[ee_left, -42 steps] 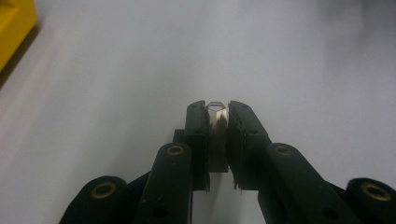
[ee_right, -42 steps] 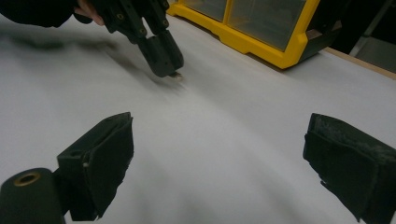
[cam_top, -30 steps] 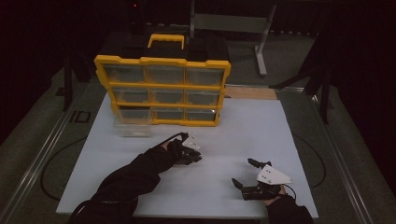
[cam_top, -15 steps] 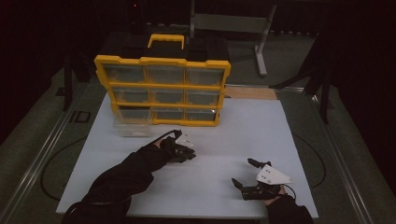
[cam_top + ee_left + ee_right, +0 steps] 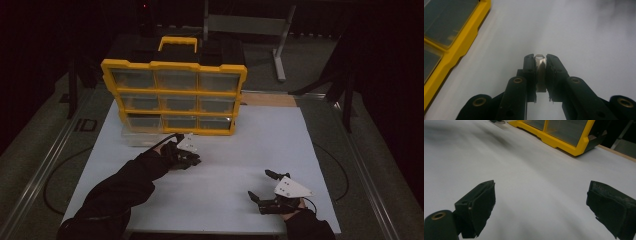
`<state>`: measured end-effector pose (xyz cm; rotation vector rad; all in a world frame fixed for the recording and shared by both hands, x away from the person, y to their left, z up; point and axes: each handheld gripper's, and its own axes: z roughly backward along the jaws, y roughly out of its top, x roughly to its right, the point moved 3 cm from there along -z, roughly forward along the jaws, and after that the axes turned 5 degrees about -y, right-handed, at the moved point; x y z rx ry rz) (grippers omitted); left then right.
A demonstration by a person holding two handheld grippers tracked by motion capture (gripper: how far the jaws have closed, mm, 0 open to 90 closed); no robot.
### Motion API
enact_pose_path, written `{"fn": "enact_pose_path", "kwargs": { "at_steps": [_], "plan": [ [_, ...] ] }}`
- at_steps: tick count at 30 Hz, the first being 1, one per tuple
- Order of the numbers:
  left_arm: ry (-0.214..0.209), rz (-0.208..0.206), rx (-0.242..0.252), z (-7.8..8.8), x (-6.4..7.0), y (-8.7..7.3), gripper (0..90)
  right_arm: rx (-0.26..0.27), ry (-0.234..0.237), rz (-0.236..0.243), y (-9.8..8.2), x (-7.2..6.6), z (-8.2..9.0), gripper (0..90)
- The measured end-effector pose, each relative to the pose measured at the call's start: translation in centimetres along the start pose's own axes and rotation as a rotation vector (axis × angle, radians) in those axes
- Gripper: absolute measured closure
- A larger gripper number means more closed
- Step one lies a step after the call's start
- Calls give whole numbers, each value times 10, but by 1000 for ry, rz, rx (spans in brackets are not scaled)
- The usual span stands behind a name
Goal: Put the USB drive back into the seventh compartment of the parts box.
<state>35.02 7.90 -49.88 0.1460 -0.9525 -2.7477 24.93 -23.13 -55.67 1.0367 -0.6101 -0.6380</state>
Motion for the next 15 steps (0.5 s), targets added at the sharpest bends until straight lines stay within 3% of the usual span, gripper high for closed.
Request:
{"fn": "enact_pose_path", "kwargs": {
  "at_steps": [15],
  "plan": [
    [65,31,13,34,-12,-7,798,-2,6,-9,0,1,-1,88]
  ]
}}
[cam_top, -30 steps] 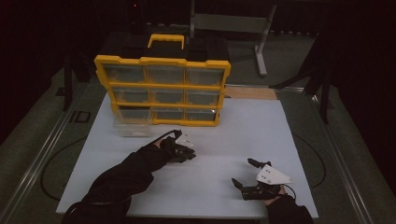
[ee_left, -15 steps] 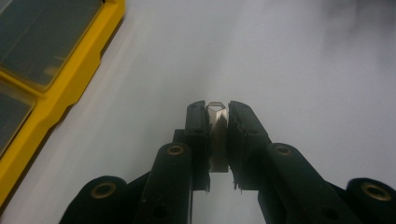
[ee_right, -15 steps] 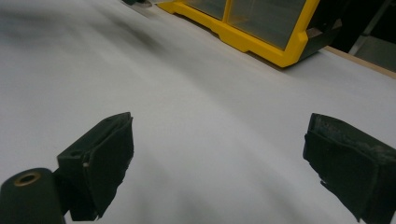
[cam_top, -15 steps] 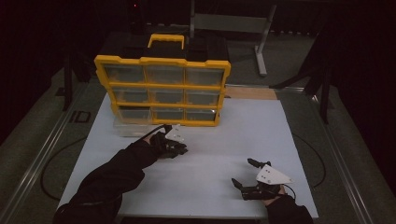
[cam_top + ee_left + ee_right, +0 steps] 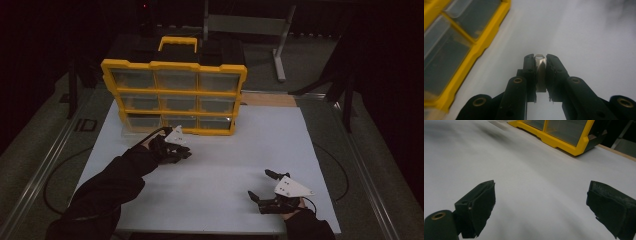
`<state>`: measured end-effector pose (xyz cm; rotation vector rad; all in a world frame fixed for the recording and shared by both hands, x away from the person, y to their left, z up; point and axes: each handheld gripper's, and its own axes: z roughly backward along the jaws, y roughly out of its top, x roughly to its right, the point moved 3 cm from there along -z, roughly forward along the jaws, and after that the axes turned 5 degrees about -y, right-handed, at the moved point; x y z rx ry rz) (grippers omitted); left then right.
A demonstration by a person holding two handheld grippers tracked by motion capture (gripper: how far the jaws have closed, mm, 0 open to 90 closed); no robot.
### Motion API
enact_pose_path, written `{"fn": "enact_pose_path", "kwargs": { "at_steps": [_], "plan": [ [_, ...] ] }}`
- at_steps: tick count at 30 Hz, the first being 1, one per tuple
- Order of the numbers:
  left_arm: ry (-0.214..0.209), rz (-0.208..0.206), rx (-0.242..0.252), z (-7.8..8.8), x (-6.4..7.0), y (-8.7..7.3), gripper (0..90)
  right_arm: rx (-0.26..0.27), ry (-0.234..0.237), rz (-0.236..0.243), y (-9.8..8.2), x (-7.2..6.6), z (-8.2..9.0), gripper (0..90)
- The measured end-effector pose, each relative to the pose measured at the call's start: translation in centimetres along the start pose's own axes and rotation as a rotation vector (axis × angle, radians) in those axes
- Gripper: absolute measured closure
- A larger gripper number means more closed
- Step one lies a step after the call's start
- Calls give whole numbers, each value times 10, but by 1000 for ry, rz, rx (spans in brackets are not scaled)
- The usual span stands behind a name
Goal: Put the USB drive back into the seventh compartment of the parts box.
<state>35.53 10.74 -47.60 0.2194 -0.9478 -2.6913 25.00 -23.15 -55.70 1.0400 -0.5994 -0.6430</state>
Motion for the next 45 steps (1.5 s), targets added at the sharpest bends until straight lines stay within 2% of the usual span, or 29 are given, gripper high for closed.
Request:
{"fn": "enact_pose_path", "kwargs": {
  "at_steps": [10,24,38,45],
  "plan": [
    [39,33,7,25,-14,-7,798,-2,-3,1,0,0,-1,88],
    [98,65,32,58,-33,-8,799,-5,-2,14,0,-1,-1,88],
    [164,130,55,84,-55,-15,798,-8,-3,6,-1,-1,-2,88],
    [215,172,54,93,-67,-21,798,-6,-1,17,0,-1,-1,88]
  ]
}}
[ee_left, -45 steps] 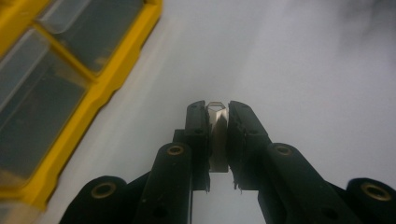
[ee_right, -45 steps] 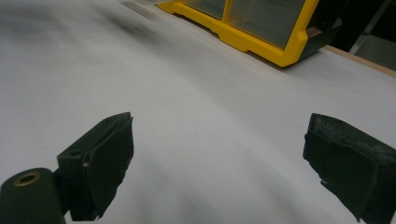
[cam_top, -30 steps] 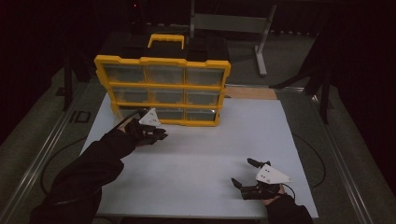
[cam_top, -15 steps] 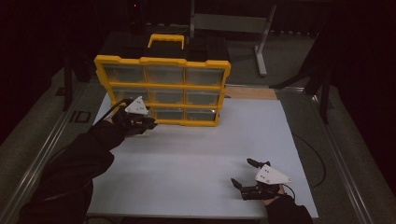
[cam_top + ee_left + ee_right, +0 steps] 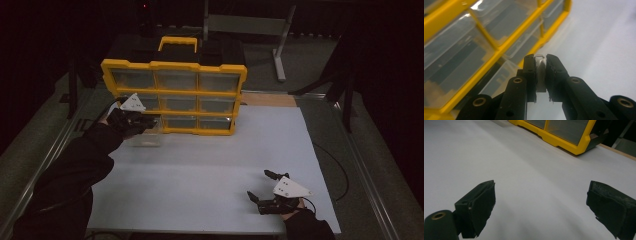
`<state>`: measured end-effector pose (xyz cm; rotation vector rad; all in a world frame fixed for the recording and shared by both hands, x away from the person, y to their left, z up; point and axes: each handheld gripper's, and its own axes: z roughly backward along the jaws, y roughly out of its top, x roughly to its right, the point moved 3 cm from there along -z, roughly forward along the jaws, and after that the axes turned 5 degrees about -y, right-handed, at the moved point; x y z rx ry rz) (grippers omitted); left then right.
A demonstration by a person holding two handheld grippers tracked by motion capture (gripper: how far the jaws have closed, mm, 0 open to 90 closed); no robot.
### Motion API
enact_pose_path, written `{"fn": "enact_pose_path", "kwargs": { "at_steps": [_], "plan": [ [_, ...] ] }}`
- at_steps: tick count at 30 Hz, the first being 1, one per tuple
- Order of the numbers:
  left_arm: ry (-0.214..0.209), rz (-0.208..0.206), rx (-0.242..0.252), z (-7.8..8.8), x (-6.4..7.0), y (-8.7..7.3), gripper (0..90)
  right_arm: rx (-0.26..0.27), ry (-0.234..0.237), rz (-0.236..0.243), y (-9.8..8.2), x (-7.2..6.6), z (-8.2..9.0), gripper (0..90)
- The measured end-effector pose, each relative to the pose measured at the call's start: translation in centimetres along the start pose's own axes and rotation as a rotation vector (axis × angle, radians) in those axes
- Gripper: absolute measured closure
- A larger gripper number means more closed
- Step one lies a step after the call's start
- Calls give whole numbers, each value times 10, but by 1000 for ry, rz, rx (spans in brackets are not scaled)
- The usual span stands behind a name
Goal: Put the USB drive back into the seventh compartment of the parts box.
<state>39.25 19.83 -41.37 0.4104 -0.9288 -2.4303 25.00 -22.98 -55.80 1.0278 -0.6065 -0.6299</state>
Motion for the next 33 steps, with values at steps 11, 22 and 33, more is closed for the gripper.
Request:
{"fn": "enact_pose_path", "kwargs": {
  "at_steps": [11,22,33],
  "plan": [
    [77,113,-17,-8,-17,-9,798,0,-1,2,0,0,0,88],
    [102,176,-8,-22,-21,-16,798,2,-4,-2,0,0,0,88],
    [120,227,-9,-42,-24,-27,797,-2,-3,0,0,0,0,88]
  ]
}}
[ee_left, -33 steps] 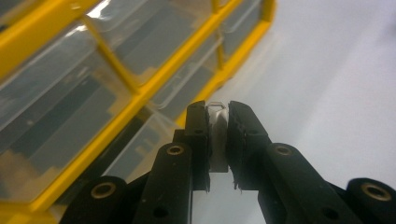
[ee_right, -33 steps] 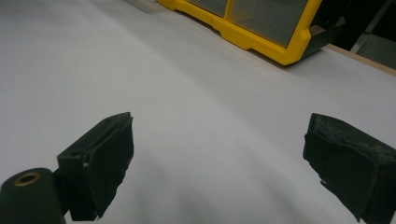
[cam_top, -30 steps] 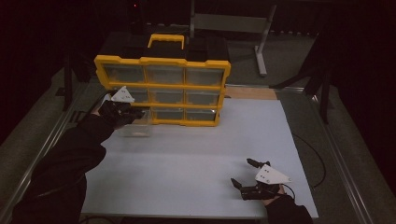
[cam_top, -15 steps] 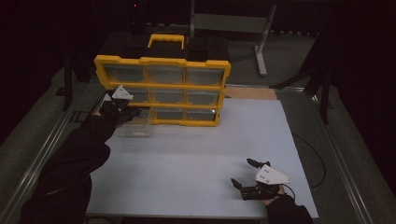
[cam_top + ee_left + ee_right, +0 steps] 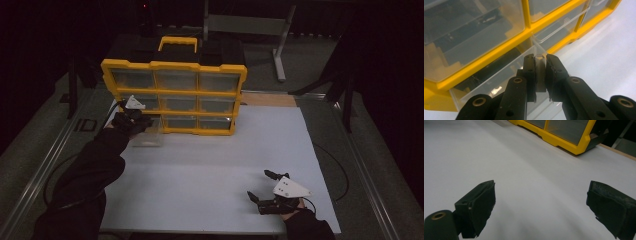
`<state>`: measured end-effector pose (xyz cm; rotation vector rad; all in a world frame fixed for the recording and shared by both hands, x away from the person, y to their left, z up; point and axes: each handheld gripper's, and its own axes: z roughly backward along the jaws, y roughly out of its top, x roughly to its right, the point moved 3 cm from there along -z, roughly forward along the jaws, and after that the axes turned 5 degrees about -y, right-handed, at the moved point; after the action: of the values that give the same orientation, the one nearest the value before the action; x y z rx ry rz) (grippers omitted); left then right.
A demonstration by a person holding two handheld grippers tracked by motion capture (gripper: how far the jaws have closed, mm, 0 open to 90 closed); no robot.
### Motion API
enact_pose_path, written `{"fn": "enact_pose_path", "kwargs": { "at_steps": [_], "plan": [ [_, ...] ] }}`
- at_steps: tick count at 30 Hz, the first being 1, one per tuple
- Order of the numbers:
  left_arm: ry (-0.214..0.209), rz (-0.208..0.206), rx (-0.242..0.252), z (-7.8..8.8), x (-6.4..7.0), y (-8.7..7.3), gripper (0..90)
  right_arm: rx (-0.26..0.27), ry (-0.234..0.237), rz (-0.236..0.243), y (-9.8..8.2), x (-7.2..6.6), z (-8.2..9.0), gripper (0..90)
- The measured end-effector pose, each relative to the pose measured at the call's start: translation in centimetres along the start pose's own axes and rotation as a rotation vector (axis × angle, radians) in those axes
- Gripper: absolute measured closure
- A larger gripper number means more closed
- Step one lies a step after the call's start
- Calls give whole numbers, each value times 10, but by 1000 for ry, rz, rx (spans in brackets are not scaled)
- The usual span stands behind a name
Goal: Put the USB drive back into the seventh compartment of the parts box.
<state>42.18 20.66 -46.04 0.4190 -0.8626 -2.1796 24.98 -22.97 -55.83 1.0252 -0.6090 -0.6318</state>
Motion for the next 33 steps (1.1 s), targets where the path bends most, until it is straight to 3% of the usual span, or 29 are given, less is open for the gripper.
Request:
{"fn": "enact_pose_path", "kwargs": {
  "at_steps": [12,14,18,23,24,26,33],
  "plan": [
    [-6,22,-20,-10,-1,-3,790,1,-1,-1,0,0,0,88],
    [9,37,-5,-9,-2,-3,704,-4,0,0,0,1,0,88],
    [17,31,17,-3,-2,0,586,0,-1,3,0,1,0,88],
    [17,24,29,2,0,2,494,1,0,0,0,0,0,88],
    [29,31,42,6,0,4,423,0,-3,0,0,1,0,88],
    [24,47,48,8,0,4,379,-1,-1,-6,0,1,0,88],
    [30,49,29,9,4,3,225,-1,2,-4,0,2,1,88]
  ]
}}
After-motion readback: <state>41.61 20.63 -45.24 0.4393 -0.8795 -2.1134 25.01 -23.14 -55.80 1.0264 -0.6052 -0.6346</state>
